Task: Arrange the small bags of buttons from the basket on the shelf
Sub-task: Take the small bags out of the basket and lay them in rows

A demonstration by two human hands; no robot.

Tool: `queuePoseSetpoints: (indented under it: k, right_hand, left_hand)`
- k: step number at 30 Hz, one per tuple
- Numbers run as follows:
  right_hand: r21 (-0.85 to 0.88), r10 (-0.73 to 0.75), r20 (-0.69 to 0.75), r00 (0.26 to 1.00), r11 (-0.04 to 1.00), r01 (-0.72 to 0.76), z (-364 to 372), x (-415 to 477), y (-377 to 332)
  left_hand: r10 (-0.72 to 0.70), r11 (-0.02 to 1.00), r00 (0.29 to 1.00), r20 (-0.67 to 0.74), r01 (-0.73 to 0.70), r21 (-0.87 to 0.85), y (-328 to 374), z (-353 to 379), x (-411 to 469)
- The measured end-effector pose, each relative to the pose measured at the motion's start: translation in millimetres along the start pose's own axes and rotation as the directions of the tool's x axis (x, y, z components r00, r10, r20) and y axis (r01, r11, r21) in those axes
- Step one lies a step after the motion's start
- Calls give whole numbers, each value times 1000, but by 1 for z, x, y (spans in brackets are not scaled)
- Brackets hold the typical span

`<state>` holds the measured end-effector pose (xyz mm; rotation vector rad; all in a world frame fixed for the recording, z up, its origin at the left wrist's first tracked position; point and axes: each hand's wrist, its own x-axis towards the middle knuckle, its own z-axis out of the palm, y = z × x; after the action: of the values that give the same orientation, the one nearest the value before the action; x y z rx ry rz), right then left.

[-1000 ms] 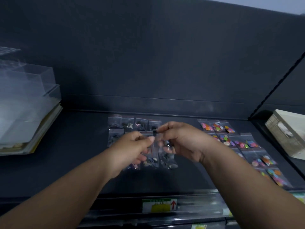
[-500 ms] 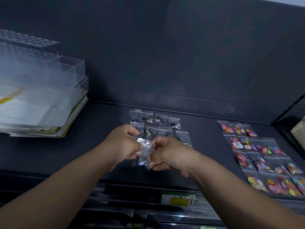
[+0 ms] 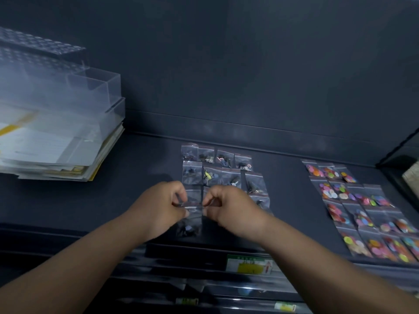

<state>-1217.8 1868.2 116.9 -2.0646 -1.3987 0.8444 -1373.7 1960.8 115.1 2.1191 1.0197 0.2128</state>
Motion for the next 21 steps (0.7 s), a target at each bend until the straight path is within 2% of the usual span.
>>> queuePoseSetpoints:
  k: [3, 7, 12, 17, 21]
  right_hand:
    - [26, -55, 35, 998, 998, 54, 11, -1, 3]
    - [-177, -73, 91, 993, 980, 89, 15, -3, 8]
    - [-168, -80, 149, 986, 980, 104, 11, -5, 8]
    - [-66, -109, 104, 989, 991, 116, 11, -4, 9]
    - [-68, -113, 32, 993, 991, 115, 11, -1, 12]
  left_hand:
    - [42, 998, 997, 65, -44, 38, -2, 1, -3]
    - [57, 981, 993, 107, -75, 178, -6, 1, -6]
    - [24, 981, 970, 241, -69, 181, -6, -4, -5]
    - [78, 993, 986, 148, -89, 71, -10, -5, -2]
    - [73, 997, 993, 96, -76, 23, -10, -7, -2]
